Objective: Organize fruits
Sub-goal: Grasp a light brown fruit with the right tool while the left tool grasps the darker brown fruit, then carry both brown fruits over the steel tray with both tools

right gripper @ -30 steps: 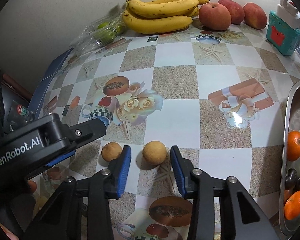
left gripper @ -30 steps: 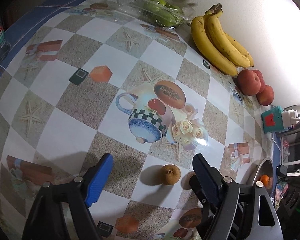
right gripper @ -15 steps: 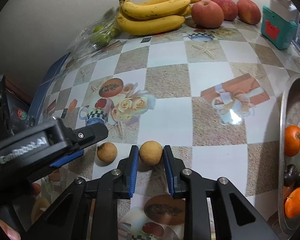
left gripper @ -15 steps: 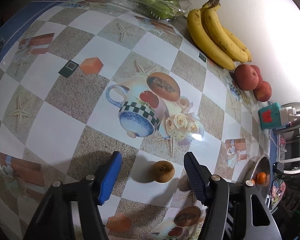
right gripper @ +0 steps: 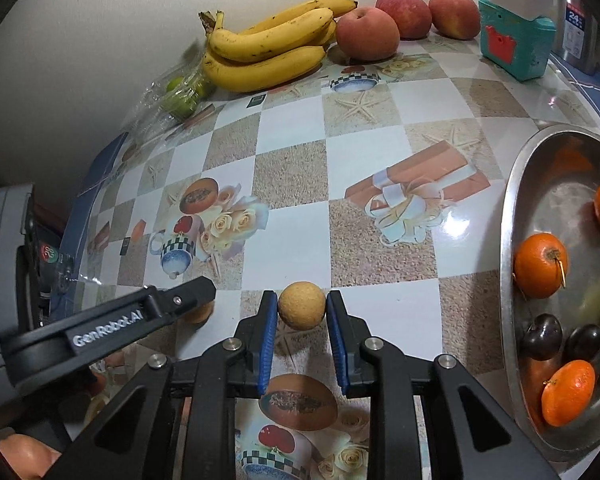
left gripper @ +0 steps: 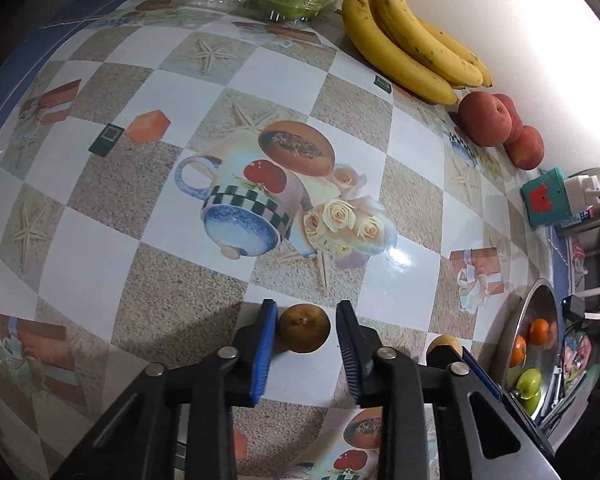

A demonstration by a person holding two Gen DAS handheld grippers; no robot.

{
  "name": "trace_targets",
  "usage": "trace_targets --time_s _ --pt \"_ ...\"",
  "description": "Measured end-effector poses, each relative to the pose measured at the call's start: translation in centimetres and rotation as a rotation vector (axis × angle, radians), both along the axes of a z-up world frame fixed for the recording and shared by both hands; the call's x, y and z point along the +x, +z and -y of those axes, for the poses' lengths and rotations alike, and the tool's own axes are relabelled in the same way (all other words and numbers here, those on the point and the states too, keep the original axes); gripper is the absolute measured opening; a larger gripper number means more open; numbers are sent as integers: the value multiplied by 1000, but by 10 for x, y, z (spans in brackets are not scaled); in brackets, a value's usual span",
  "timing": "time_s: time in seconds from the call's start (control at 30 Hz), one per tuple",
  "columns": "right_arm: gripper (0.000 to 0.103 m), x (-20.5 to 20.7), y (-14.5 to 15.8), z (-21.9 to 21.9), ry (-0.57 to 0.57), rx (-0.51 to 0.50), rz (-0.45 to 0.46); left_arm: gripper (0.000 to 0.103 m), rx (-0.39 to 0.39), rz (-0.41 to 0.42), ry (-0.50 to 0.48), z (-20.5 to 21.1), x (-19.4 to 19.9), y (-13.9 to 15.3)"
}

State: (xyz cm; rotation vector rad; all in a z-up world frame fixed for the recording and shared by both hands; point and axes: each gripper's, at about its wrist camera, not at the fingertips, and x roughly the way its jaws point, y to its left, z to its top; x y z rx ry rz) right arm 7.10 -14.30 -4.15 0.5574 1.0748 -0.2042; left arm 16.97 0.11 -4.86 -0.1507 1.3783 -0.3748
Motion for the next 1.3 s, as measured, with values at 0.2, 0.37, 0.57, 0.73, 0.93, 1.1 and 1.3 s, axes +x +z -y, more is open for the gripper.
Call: trace_targets --time_s 0.2,0.37,0.57,0.73,0.93,1.1,1.3 --pt "26 -5 5 2 -11 14 9 28 -9 13 18 -4 0 6" --pt "26 -11 11 3 -21 22 17 28 -21 47 24 -4 -2 19" --pt "26 -24 23 4 -32 26 28 28 -35 90 23 -5 -10 37" --pt "26 -38 36 5 -39 12 45 28 -34 143 8 -1 -19 57" --pt "26 -59 48 10 -62 16 67 28 -33 182 -3 6 -31 72" --pt "26 -73 55 20 -81 8 79 28 -21 203 -26 19 -43 78" --pt "26 -91 53 53 -165 -6 65 28 -38 209 -113 55 -64 80"
